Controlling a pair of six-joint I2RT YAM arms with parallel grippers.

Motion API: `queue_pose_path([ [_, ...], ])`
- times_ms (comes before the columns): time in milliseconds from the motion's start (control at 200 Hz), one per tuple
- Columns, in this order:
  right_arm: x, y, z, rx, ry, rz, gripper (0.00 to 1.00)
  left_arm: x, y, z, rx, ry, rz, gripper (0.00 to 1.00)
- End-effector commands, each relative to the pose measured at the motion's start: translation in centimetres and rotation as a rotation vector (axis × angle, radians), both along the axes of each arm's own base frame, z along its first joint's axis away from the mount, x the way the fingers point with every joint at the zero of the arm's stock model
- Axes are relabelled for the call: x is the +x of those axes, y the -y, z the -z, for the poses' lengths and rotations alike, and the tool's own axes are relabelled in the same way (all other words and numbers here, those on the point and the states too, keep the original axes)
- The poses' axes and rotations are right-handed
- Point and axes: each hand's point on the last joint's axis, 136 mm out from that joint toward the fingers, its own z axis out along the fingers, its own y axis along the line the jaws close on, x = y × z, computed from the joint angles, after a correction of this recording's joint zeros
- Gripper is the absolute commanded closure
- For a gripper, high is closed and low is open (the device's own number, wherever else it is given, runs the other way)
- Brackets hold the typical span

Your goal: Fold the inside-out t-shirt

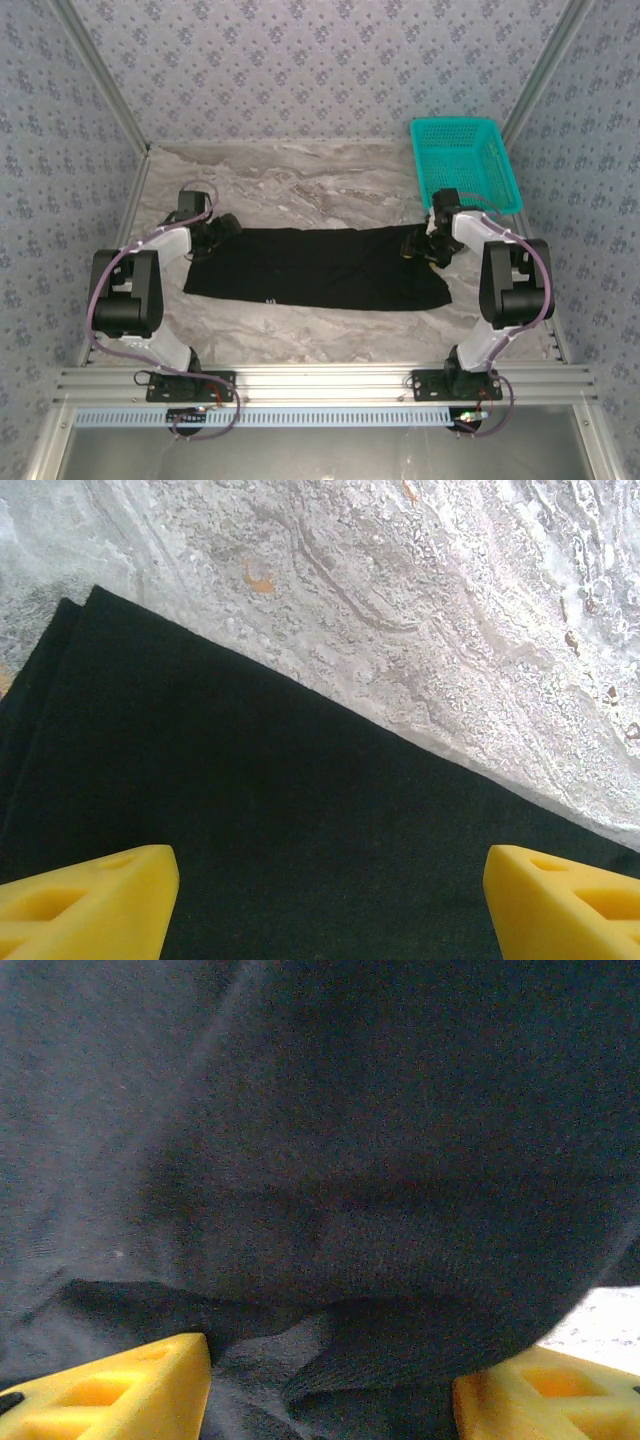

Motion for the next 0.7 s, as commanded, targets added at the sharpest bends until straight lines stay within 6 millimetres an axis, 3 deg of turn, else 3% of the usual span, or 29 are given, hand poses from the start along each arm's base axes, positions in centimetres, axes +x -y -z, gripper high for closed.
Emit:
queue_pose_path([
  [0,0.8,0.3,-1.0,0.007,0.042,0.03,0.31,-0.1,-0.2,-0.8,0.011,0.024,0.01,0.2],
  [195,-0.2,2.2,0.2,-0.117,-0.016,0.053,0.26,-0.2,-0.3,-0.8,0.013,0.024,0.009,0.2],
  [380,0.1,2.1,1.4,-0.137,-0.038,0.036,0.24,-0.2,-0.3,-0.7,0.009,0.021,0.01,0.2],
  [495,0.3,0.7,1.9,-0.104,-0.047,-0.014,0.25,-0.2,-0.4,-0.9,0.015,0.025,0.008,0.2],
  [580,0.0,-0.9,2.3,-0.073,-0.052,-0.064,0.28,-0.4,-0.5,-0.7,0.014,0.021,0.005,0.2],
  [694,-0.7,-2.3,2.7,-0.049,-0.066,-0.103,0.45,-0.5,-0.6,-0.6,0.013,0.018,0.001,0.2],
])
